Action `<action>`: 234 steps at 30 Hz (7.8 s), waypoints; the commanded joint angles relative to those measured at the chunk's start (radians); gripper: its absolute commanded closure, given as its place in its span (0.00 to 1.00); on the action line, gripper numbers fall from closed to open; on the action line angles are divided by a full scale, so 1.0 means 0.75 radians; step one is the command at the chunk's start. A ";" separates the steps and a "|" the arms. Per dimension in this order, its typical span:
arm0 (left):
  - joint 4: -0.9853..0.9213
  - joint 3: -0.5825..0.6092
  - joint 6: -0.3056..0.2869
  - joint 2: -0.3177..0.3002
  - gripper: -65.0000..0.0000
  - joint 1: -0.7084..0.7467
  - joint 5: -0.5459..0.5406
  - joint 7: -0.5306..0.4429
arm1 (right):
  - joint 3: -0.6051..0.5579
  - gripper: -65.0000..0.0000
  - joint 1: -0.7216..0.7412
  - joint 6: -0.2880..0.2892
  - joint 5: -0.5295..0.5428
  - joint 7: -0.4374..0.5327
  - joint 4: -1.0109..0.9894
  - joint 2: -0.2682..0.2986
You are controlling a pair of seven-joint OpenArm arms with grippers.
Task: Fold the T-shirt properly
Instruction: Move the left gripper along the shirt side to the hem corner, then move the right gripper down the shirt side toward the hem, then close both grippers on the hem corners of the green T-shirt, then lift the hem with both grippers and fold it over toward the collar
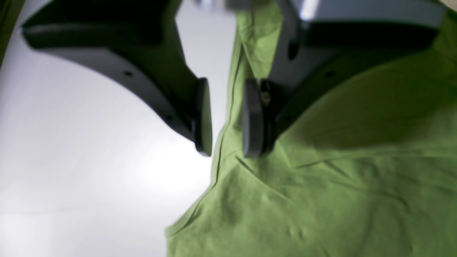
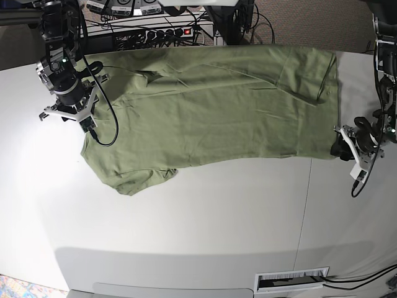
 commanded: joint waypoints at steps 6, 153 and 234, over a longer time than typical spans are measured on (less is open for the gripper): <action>-0.019 -0.012 -0.043 -0.005 0.67 -0.028 -0.111 -0.024 | 0.014 0.75 0.011 -0.009 -0.001 0.020 0.025 0.019; 0.189 -0.012 -0.166 0.017 1.00 -0.032 -0.398 0.203 | -0.531 1.00 1.266 0.097 0.281 -0.061 -1.212 -0.177; 0.636 -0.014 -0.166 -0.246 1.00 0.267 -0.694 0.833 | 0.117 1.00 0.394 0.103 0.601 -0.326 -0.210 0.071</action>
